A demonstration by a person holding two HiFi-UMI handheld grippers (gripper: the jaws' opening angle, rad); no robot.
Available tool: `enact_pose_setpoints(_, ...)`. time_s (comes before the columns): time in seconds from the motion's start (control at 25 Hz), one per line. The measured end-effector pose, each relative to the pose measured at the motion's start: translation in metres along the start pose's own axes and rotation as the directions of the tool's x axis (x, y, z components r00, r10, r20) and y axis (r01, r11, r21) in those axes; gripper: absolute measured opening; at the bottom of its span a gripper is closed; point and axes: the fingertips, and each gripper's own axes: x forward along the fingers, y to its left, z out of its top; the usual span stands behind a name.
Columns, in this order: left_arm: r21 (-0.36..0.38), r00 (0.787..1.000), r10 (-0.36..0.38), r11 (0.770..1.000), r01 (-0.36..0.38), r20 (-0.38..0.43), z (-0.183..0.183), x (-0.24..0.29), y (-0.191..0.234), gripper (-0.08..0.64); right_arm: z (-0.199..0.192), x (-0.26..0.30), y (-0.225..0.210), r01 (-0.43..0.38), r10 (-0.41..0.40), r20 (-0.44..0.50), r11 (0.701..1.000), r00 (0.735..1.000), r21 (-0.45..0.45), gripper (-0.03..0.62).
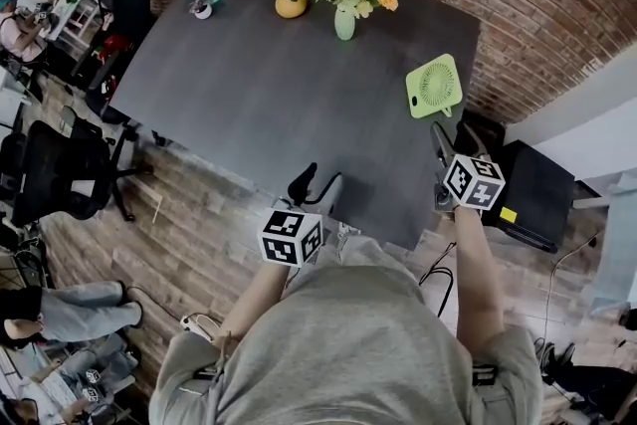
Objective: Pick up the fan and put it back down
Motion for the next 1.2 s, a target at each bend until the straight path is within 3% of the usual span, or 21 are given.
enact_pose_setpoints(0.16, 0.000, 1.000, 0.012, 1.000, -0.012, 0.025, -0.005, -0.022, -0.002, 0.212, -0.005, -0.028, 0.035, -0.051, 0.051, 0.012, 0.999, 0.999, -0.016, 0.258)
enact_pose_setpoints(0.68, -0.005, 0.992, 0.063, 0.998, -0.063, 0.108, -0.034, -0.104, -0.018, 0.209, -0.047, -0.123, 0.120, -0.140, 0.142, 0.047, 0.989, 0.989, -0.046, 0.112)
enact_pose_setpoints(0.92, -0.004, 0.987, 0.093, 0.996, -0.093, 0.128, -0.054, -0.138, -0.035, 0.158, -0.068, -0.168, 0.148, -0.159, 0.164, 0.050, 0.983, 0.985, -0.097, 0.058)
enact_pose_setpoints(1.2, 0.005, 0.982, 0.129, 0.991, -0.131, 0.141, -0.077, -0.173, -0.054, 0.091, -0.088, -0.217, 0.176, -0.197, 0.203, 0.061, 0.976, 0.977, -0.096, 0.021)
